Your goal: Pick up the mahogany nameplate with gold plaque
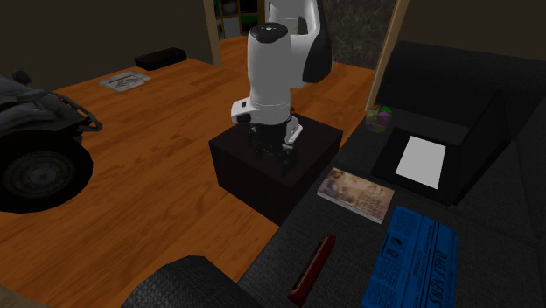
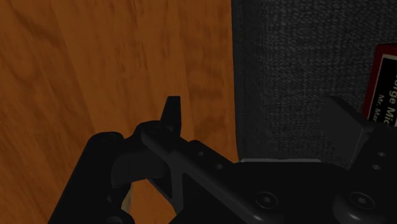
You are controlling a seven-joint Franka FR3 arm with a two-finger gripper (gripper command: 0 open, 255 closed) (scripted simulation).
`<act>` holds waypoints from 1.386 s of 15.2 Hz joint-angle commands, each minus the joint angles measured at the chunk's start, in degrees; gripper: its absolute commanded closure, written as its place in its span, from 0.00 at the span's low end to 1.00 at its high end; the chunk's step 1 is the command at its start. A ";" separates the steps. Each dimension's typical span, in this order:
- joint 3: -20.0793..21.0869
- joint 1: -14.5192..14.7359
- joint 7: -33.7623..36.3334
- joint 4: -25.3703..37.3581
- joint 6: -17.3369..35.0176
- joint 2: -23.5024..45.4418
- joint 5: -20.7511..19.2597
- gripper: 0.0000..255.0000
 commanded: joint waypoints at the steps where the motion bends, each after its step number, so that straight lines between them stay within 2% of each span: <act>1: 1.38 0.33 2.24 2.09 2.07 4.11 -1.80 0.00; 8: 3.99 3.81 11.65 12.33 6.21 19.51 -11.09 0.00; 13: 3.24 8.61 17.25 21.82 6.70 30.54 -17.74 0.00; 18: 1.57 14.21 20.72 33.02 5.52 41.13 -22.59 0.00; 21: 1.00 14.60 21.16 32.66 7.15 42.46 -23.26 0.00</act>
